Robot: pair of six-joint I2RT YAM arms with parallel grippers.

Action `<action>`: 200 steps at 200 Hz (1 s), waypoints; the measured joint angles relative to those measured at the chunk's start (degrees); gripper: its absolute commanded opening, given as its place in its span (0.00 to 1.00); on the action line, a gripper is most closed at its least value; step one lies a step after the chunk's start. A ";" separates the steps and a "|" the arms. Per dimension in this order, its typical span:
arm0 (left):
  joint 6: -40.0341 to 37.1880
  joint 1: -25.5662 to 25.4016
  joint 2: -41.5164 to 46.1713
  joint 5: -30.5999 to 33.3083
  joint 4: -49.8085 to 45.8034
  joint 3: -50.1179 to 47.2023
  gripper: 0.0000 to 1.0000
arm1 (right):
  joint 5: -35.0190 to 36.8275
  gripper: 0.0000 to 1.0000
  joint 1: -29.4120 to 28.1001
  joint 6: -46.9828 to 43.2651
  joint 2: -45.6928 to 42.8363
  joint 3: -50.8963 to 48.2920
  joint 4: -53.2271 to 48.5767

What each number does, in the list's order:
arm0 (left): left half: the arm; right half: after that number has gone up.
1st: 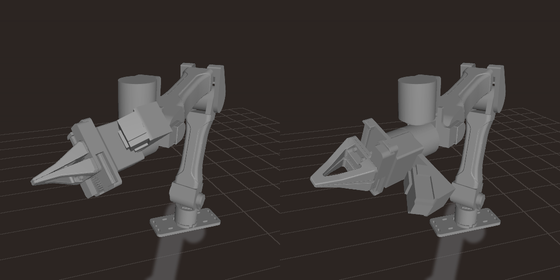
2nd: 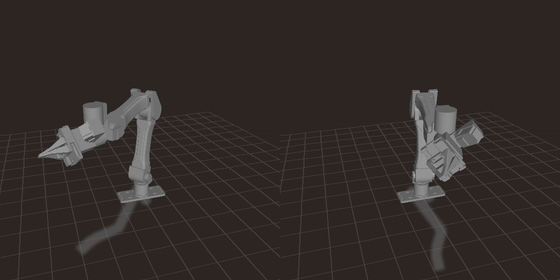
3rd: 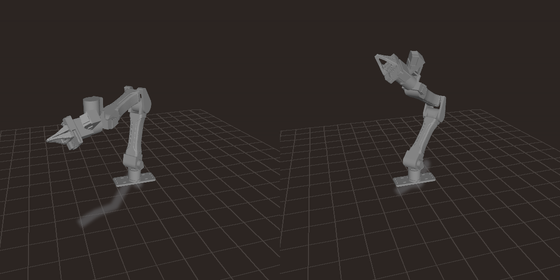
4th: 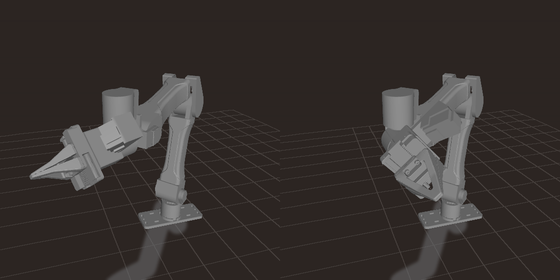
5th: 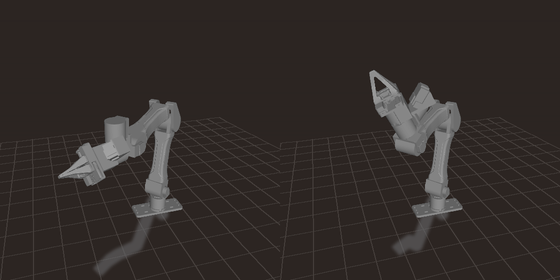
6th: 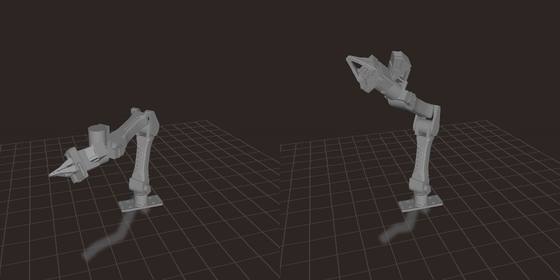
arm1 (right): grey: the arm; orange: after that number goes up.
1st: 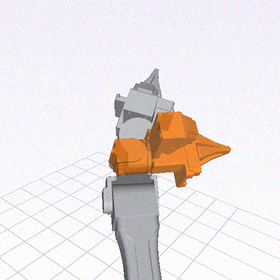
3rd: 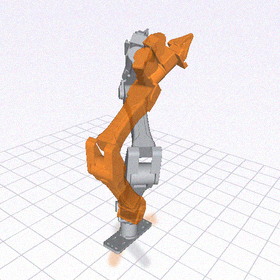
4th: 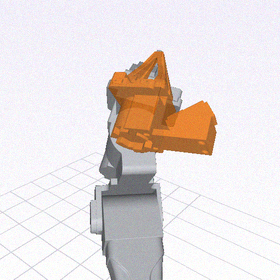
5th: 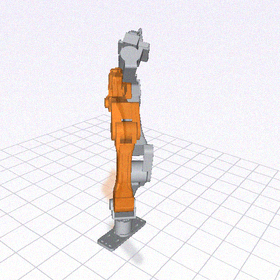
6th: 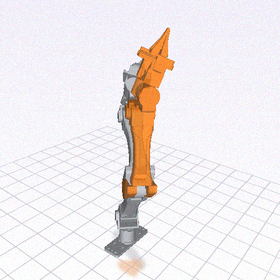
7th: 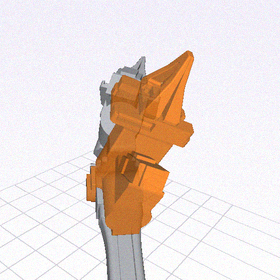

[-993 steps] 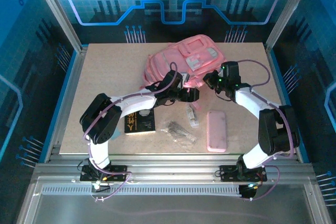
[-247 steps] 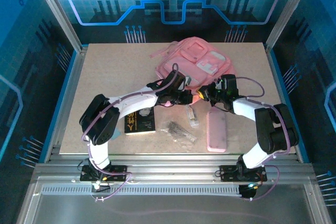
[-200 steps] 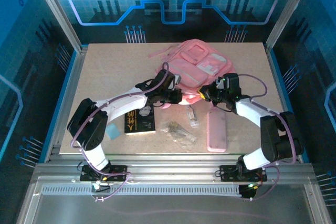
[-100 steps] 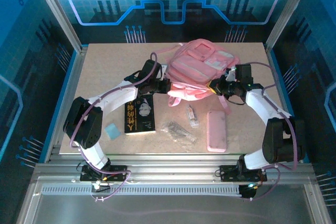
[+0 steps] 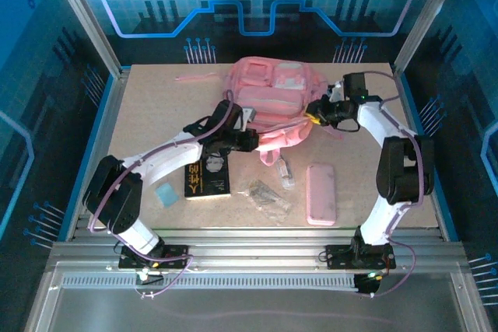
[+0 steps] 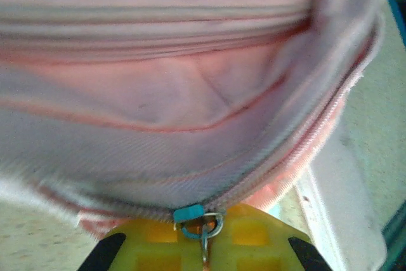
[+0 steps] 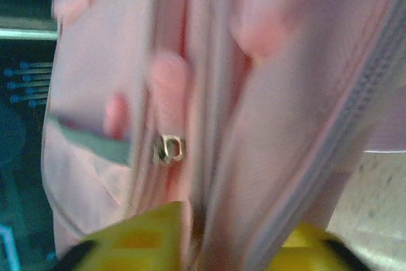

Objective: Pack the student bag

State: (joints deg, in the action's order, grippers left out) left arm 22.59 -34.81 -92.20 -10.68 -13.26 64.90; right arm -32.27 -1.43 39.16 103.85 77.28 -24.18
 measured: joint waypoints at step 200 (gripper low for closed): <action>8.52 -5.88 -17.99 -7.21 4.85 15.82 0.00 | 7.89 0.52 -6.23 21.68 -14.71 -23.76 16.90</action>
State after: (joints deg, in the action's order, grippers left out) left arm 31.11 -40.69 -110.19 -17.89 -8.40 80.73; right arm -24.38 -7.66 60.84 89.14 53.52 -7.29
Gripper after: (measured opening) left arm 0.062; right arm 0.725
